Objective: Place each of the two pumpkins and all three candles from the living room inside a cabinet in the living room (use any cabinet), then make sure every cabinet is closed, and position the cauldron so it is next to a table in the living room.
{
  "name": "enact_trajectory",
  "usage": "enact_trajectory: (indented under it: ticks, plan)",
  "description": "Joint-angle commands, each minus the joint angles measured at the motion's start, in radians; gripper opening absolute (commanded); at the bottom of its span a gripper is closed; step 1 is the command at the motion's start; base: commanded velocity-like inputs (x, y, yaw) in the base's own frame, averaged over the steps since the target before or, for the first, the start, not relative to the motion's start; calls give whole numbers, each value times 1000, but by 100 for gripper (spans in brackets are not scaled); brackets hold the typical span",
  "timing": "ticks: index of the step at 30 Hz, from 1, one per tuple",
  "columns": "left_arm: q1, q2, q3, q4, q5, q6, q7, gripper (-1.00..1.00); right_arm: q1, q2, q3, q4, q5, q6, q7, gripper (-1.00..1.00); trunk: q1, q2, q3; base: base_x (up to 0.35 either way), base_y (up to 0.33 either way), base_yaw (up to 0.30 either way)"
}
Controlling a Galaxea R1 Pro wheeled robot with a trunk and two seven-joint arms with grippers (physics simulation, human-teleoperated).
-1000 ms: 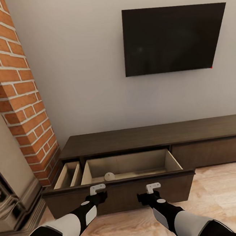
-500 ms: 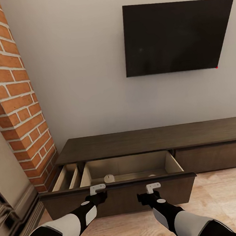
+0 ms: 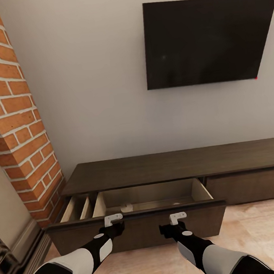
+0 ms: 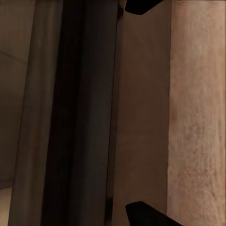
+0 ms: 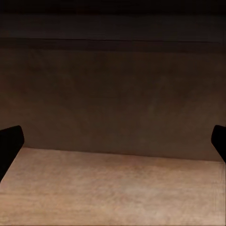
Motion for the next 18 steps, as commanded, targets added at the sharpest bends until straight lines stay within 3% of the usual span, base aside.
enact_trajectory:
  ticks: [1,18]
  plan:
    - [-1,-1,-8,3,6,-5,1,100,0,0,9,1,-8,-3,-4,100,0,0,-1,214,0,0]
    - [-2,-1,-8,3,6,-5,1,100,0,0,9,1,-8,-3,-4,100,0,0,-1,184,0,0]
